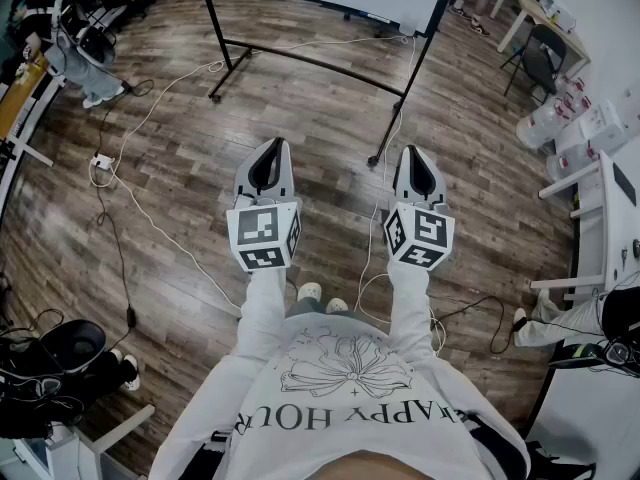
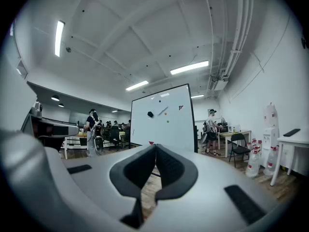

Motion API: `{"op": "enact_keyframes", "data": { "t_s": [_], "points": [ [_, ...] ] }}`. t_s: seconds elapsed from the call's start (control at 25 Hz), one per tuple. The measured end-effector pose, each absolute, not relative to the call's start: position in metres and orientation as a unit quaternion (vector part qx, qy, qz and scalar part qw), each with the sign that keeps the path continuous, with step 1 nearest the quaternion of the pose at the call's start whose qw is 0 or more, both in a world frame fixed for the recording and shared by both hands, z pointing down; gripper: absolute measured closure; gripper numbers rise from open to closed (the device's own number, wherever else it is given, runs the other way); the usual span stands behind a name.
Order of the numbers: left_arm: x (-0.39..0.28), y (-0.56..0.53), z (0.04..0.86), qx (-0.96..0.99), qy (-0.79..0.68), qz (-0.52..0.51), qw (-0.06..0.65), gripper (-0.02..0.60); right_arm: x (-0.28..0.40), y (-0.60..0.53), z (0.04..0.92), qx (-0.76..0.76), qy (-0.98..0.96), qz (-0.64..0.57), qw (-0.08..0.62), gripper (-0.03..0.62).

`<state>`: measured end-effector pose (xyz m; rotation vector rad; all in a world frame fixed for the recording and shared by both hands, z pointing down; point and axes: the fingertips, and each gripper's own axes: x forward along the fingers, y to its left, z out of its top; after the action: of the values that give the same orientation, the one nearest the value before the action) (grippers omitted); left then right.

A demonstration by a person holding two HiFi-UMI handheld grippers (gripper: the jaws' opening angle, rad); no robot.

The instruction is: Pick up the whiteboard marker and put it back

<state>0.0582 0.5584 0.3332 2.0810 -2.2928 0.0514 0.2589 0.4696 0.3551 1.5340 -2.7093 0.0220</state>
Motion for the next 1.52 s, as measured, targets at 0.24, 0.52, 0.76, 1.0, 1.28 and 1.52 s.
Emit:
{"op": "enact_keyframes", "data": {
  "t_s": [0.24, 0.52, 0.76, 1.0, 1.28, 1.52],
  "points": [
    [0.054, 0.560, 0.335, 0.671, -0.741, 0.016, 0.024, 0.572, 0.254, 0.470, 0.355, 0.491, -0.871, 0.009, 0.013, 0.589],
    [0.040, 0.552, 0.337, 0.671, -0.740, 0.016, 0.026, 0.572, 0.243, 0.461, 0.358, 0.498, -0.867, 0.008, 0.014, 0.589],
    [0.021, 0.541, 0.342, 0.675, -0.737, 0.019, 0.026, 0.572, 0.223, 0.450, 0.365, 0.495, -0.869, 0.011, 0.014, 0.589],
    [0.000, 0.529, 0.350, 0.684, -0.729, 0.025, 0.029, 0.572, 0.199, 0.445, 0.372, 0.500, -0.866, 0.009, 0.020, 0.588],
    [-0.020, 0.511, 0.361, 0.682, -0.730, 0.027, 0.040, 0.572, 0.180, 0.426, 0.378, 0.498, -0.867, 0.005, 0.029, 0.549],
    [-0.042, 0.476, 0.371, 0.670, -0.741, 0.027, 0.051, 0.572, 0.159, 0.385, 0.383, 0.488, -0.872, 0.004, 0.035, 0.537]
  ]
}}
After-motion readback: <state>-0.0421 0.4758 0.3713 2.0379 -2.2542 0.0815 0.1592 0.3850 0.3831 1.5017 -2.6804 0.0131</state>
